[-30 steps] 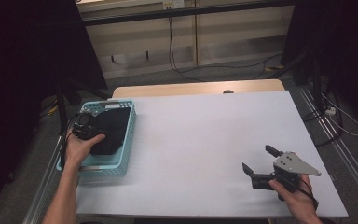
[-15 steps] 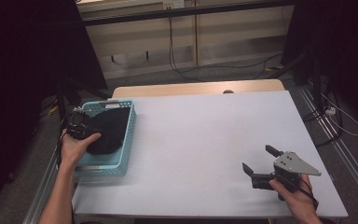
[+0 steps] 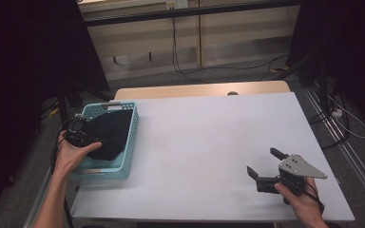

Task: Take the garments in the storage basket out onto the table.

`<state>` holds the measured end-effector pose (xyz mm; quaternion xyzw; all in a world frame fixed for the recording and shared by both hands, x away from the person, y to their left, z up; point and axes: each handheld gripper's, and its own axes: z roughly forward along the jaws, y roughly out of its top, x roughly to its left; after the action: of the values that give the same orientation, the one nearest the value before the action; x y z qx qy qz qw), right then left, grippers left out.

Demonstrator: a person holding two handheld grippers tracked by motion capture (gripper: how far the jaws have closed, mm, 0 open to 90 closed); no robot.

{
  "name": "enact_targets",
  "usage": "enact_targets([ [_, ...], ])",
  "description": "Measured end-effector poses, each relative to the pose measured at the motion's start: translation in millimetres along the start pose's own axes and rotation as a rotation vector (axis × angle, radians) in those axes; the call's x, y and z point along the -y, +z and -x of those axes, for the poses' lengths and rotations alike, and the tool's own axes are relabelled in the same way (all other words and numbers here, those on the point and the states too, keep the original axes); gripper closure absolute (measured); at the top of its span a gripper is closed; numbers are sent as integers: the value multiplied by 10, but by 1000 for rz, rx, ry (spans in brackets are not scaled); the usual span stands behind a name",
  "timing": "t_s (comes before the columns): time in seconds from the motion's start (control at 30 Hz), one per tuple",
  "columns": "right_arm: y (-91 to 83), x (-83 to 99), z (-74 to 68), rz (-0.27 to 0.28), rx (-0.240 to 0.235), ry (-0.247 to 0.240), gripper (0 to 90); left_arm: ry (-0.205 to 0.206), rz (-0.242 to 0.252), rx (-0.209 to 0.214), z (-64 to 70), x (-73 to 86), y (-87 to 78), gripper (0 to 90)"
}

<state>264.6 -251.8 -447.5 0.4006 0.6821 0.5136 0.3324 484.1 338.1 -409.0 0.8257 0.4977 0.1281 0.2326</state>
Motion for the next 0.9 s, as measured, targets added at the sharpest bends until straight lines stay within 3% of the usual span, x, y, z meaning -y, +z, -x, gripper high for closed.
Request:
enact_targets([
  [0.13,1,1,2,-1,-2,2,16,37,-53,5,36,-20,136,0],
  [0.27,3,2,-1,-2,-3,1,16,29,-59,26,5,-31,186,0],
  [0.3,5,3,-4,-4,-4,0,16,44,-78,16,12,-59,225,0],
  [0.4,4,2,-9,-3,-9,-6,16,38,-91,3,39,-92,276,0],
  [0.53,2,2,-12,-4,-10,-5,16,33,-130,9,34,-155,319,0],
  [0.57,-1,2,-13,-4,-11,-6,16,41,-148,-6,44,-174,338,0],
  [0.67,1,3,-12,-4,-12,-6,16,52,-174,3,57,-195,337,0],
  [0.7,0,3,-14,-3,-13,-6,16,68,-179,-9,64,-208,317,37],
  [0.8,-4,2,-16,-1,-15,-9,16,81,-153,-19,93,-212,243,342],
  [0.9,0,2,-13,-3,-14,-9,16,89,-114,-35,131,-187,196,431],
])
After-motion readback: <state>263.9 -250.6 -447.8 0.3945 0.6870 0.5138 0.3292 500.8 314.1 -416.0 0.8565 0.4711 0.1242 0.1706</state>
